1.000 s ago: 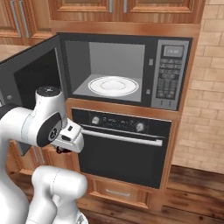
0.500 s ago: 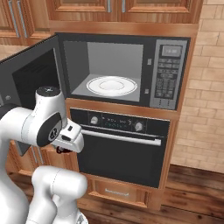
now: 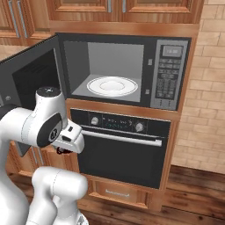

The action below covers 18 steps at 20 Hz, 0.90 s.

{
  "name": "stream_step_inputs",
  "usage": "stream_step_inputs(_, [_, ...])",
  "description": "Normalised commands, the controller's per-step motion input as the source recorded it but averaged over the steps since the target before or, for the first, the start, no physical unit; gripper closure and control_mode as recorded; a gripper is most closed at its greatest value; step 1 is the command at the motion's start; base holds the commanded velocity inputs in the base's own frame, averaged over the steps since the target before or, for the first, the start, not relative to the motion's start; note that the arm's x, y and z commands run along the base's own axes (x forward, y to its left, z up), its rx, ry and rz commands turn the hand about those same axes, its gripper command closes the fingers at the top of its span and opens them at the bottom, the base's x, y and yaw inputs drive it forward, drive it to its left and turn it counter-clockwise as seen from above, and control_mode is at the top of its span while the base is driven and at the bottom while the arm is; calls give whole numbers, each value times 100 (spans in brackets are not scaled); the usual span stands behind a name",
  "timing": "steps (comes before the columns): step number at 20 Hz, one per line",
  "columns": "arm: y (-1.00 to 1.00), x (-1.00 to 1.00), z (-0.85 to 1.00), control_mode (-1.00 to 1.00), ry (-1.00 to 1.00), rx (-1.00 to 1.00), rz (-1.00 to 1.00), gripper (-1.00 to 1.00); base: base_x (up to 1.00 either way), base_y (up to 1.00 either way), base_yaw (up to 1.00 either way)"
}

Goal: Pick the mug from the counter and place it inside the microwave. Then close the microwave.

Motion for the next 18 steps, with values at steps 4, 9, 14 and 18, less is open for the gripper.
stream_step_inputs(4, [0,0,0,-100,-4,0,0,100,0,0,0])
stream_step_inputs(9, [6,7,0,-100,-7,0,0,100,0,0,0])
stream_step_inputs(14, [0,32,3,-100,-9,0,0,100,0,0,0])
stream_step_inputs(18, [-8,74,32,-100,-4,0,0,100,0,0,0])
